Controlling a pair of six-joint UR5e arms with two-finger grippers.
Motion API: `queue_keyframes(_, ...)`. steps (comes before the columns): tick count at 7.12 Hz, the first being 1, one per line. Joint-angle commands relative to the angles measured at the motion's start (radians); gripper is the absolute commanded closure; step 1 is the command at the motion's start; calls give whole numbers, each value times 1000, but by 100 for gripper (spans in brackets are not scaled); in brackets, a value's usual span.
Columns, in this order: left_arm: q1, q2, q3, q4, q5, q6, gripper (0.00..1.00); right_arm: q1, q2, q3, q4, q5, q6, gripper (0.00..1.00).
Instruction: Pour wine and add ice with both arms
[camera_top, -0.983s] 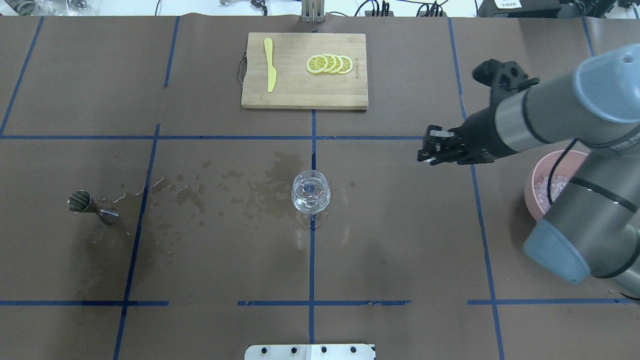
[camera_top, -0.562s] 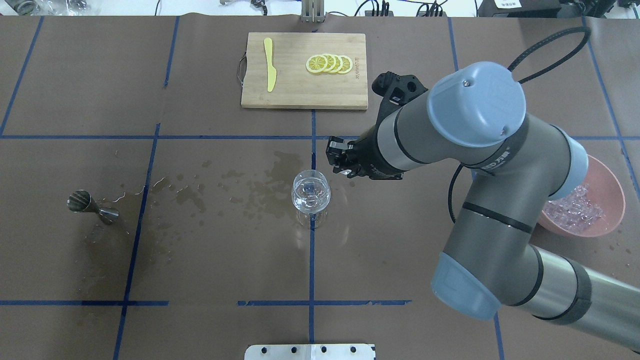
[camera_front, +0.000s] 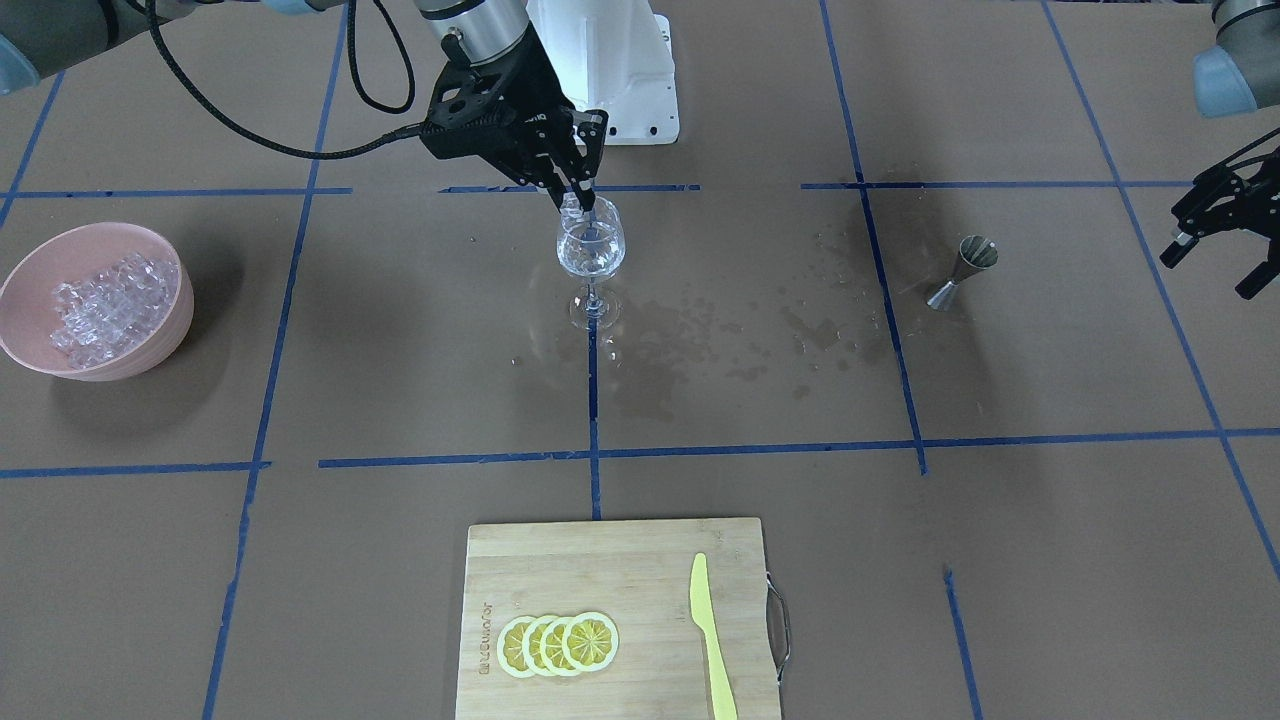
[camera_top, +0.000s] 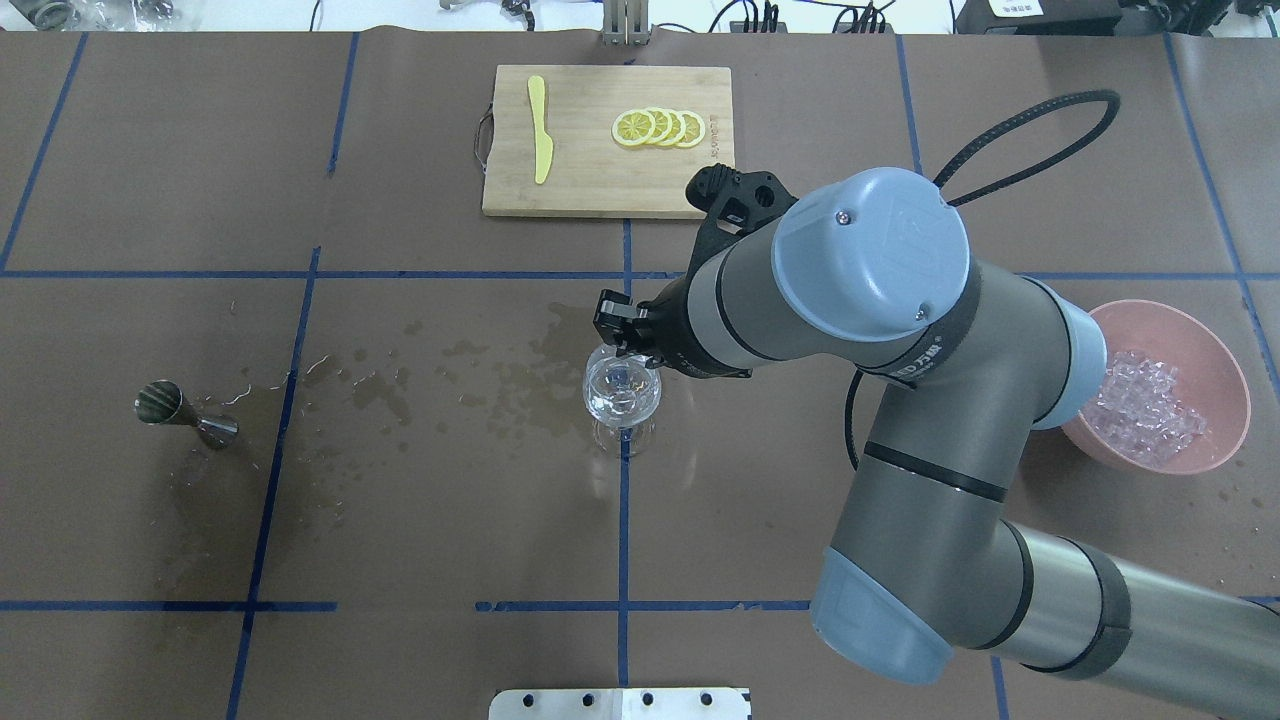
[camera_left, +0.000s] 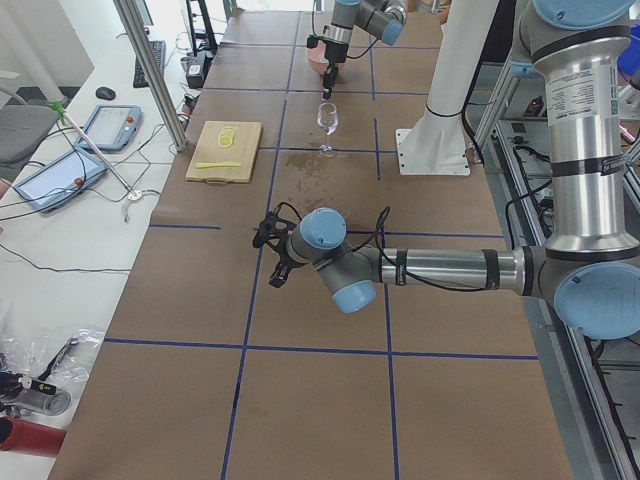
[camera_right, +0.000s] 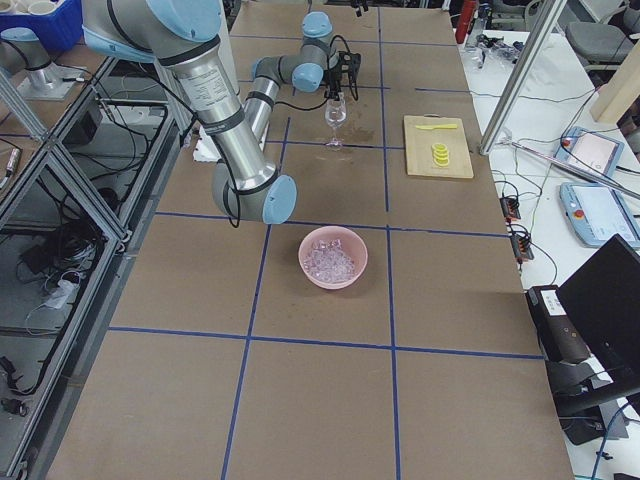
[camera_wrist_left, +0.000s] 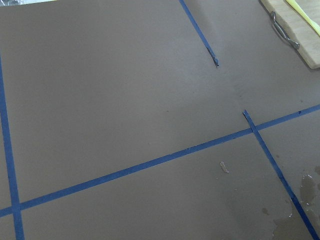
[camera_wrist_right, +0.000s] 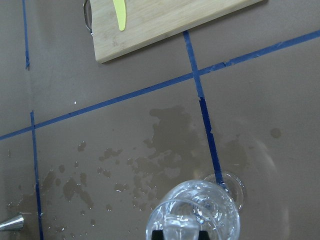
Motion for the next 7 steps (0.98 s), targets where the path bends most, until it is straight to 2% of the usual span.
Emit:
queue_keyframes(1, 0, 1, -1, 0, 0, 0, 0, -8, 9, -9, -2, -3, 0, 88)
queue_keyframes(2, 0, 1, -3, 0, 0, 0, 0, -13, 8, -9, -4, -3, 0, 68)
queue_keyframes(3, -2, 1, -3, 0, 0, 0, 0, -19, 8, -9, -5, -4, 1, 67)
queue_keyframes(4, -2, 3, -3, 0, 0, 0, 0, -20, 8, -9, -5, -6, 1, 41)
queue_keyframes(5, -2, 3, -3, 0, 0, 0, 0, -22, 8, -10, -5, -13, 0, 23)
queue_keyframes(6, -2, 4, -4, 0, 0, 0, 0, -26, 8, -10, -5, -24, 0, 13)
queue_keyframes(7, -2, 4, -4, 0, 0, 0, 0, -26, 6, -7, -5, -24, -3, 13)
